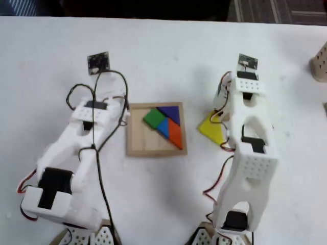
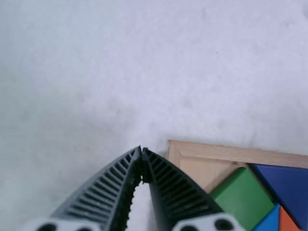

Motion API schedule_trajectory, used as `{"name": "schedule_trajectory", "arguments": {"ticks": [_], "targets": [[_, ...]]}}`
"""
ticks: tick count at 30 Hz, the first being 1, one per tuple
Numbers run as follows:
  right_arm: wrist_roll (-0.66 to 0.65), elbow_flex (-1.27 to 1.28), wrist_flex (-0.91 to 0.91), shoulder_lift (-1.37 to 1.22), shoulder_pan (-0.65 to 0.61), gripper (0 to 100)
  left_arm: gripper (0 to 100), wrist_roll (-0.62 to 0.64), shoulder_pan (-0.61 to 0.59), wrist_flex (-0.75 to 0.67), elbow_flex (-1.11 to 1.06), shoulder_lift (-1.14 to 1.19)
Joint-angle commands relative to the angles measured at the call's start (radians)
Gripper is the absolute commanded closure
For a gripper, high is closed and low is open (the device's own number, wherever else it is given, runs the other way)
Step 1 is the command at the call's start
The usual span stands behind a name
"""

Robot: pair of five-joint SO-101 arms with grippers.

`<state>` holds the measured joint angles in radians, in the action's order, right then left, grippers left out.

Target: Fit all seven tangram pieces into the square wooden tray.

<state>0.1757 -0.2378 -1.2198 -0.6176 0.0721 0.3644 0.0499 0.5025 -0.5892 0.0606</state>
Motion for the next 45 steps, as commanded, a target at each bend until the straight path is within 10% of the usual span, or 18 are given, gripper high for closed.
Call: {"name": "schedule_trajectory", "arguments": {"ticks": [1, 45], "targets": [[0.011, -0.138, -0.119, -0.068, 0.015, 77.9, 98, -0.008, -0.012, -0.003, 0.008, -0.061], [-0.026, -0.256, -0.317, -0.024, -0.030, 88.5, 98, -0.141, -0.048, -0.005, 0.015, -0.059]]}}
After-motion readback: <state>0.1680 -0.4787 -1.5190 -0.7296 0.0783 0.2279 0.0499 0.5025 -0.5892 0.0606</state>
